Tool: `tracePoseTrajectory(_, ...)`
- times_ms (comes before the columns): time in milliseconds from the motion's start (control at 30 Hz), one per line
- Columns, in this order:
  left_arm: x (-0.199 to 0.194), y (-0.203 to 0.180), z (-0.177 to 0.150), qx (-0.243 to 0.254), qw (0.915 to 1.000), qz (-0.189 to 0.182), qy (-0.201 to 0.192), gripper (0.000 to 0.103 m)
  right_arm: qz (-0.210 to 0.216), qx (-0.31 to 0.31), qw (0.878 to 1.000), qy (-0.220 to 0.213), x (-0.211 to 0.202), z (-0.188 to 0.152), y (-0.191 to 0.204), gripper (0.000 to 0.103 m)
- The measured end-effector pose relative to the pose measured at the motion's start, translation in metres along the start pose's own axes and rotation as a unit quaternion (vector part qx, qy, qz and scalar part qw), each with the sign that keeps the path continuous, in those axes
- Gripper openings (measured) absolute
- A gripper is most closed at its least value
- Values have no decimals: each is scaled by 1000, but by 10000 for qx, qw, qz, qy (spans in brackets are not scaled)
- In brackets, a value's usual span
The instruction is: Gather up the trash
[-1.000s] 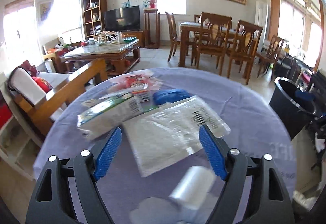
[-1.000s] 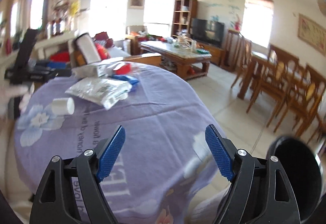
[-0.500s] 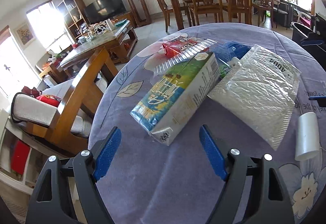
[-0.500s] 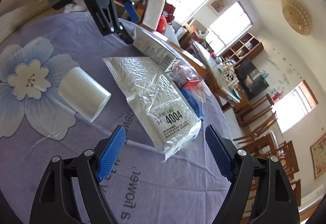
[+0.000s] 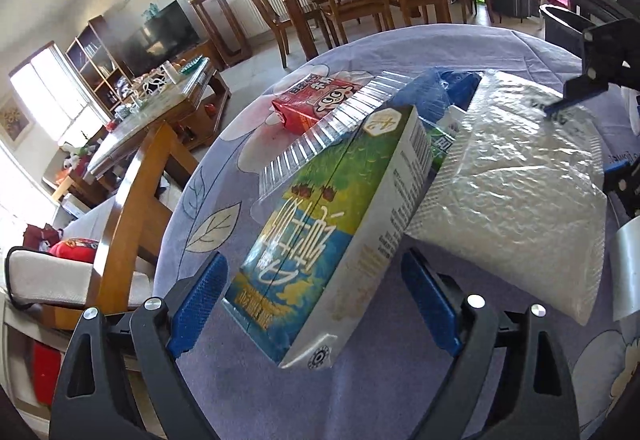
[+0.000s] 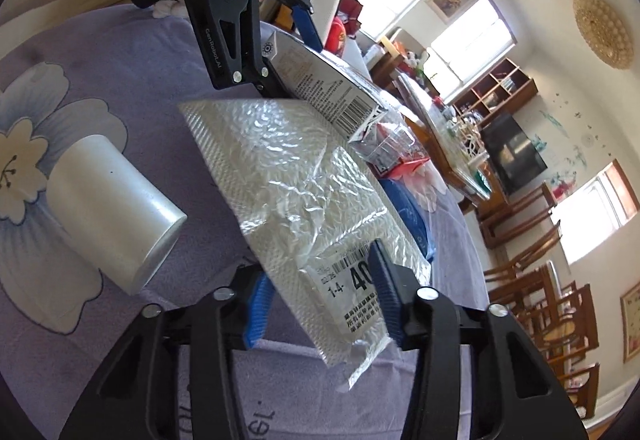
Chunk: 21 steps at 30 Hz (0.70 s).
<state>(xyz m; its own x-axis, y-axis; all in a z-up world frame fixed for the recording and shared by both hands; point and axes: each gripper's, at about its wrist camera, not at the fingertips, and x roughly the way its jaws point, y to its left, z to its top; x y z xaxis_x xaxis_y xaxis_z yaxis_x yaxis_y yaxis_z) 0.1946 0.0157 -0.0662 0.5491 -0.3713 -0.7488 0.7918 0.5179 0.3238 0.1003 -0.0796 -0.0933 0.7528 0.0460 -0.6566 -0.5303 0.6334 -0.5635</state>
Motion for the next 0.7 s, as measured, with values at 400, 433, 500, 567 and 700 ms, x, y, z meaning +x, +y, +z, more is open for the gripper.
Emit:
tracePoseTrajectory(400,-17,12,7,-1031,9944,-108,-222,63,386,1270,9899,-503,-42,-1,-42,15)
tracePoseTrajectory(433,-20,13,6,-1165,9927,-126,-278,62,434,1419,9874,-543,-48,-3,-46,14)
tracePoseTrajectory(500,-28,11,5,-1297,9909,-73,-339,62,586,1793,9801,-624,-60,-12,-57,14)
tracePoseTrajectory(567,-31,7,6,-1319,9907,57,-329,61,796,2250,9683,-731,-70,-19,-69,13)
tracePoseTrajectory(700,-44,-1,6,-1509,9876,-80,-418,60,1281,3186,9343,-957,-89,-39,-87,13)
